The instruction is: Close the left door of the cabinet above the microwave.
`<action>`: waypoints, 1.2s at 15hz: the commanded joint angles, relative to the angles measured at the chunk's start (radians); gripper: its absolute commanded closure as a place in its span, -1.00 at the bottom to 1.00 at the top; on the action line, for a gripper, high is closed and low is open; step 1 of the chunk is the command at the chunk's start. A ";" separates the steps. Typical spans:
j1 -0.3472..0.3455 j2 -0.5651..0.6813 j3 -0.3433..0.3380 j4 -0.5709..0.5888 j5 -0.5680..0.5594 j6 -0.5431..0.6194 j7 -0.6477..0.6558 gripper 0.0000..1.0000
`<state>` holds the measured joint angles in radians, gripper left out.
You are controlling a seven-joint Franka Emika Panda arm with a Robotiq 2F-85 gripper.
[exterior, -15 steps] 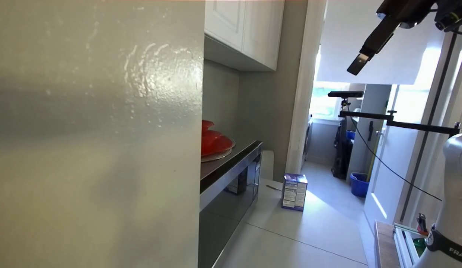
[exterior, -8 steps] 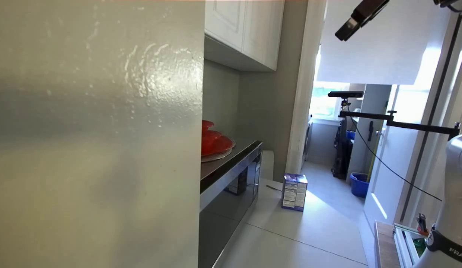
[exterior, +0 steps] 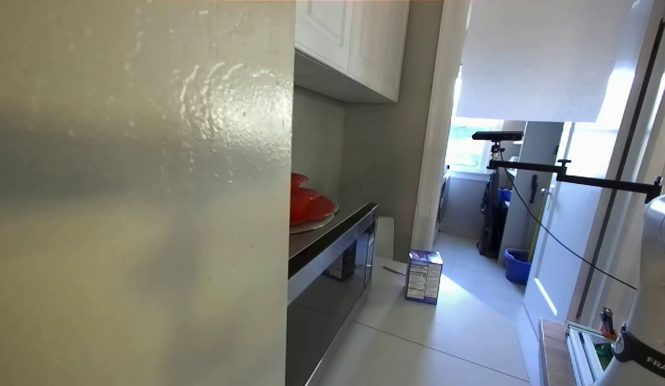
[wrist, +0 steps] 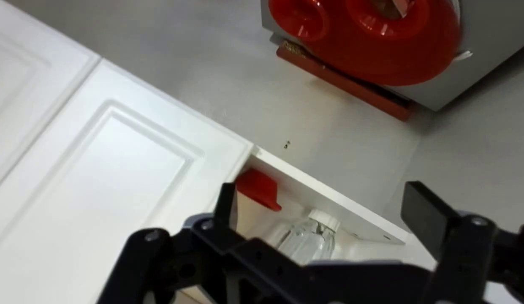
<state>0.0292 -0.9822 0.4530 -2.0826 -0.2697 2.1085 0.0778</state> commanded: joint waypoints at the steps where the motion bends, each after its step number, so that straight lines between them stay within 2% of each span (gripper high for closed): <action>1: 0.015 0.016 0.004 0.016 -0.018 -0.004 0.012 -1.00; 7: 0.007 0.015 0.001 0.003 -0.044 0.021 -0.001 -1.00; 14: -0.046 0.167 0.042 0.200 -0.253 0.226 -0.182 -1.00; 18: -0.039 0.247 0.110 0.325 -0.321 0.273 -0.283 -1.00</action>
<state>-0.0066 -0.8119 0.5111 -1.8743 -0.5314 2.3636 -0.1369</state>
